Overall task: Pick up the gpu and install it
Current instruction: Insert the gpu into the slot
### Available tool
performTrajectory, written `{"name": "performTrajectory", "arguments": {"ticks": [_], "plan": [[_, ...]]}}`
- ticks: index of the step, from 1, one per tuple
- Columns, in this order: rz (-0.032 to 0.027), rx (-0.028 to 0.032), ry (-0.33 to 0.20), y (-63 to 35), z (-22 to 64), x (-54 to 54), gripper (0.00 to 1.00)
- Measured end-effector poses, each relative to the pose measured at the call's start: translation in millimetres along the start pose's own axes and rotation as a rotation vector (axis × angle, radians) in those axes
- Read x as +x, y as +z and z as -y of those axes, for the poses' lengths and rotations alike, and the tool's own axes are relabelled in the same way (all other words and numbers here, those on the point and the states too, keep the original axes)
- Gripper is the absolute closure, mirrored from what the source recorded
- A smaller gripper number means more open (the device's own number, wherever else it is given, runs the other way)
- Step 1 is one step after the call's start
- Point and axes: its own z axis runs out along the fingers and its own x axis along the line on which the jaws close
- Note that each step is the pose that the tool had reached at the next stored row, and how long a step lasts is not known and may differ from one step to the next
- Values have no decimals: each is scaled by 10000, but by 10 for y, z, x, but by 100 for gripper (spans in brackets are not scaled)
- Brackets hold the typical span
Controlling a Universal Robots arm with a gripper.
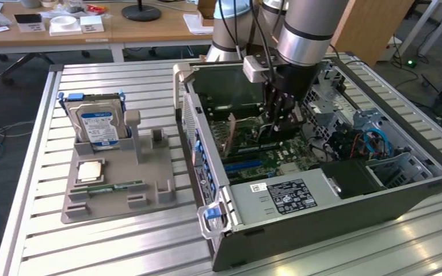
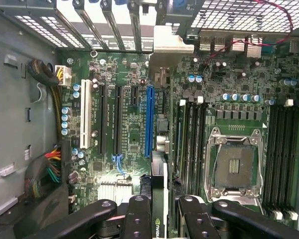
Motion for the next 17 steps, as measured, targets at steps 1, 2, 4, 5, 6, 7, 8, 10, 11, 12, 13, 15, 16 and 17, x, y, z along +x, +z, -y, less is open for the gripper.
{"name": "performTrajectory", "arguments": {"ticks": [1,2,4,5,6,7,8,10,11,12,13,15,16,17], "plan": [[0,0,0,10,-7,2,74],[0,0,0,21,-14,4,74],[0,0,1,41,-24,9,74],[0,0,0,51,-29,12,74],[0,0,0,62,-35,15,74],[-1,0,-1,71,-38,20,74],[0,0,-1,80,-42,23,74],[0,0,0,96,-51,27,74],[1,1,0,104,-56,28,74],[0,0,1,113,-63,30,74],[1,1,0,122,-69,31,74],[0,3,1,142,-83,32,74],[0,4,0,152,-90,33,74],[1,5,1,161,-97,33,74]]}}
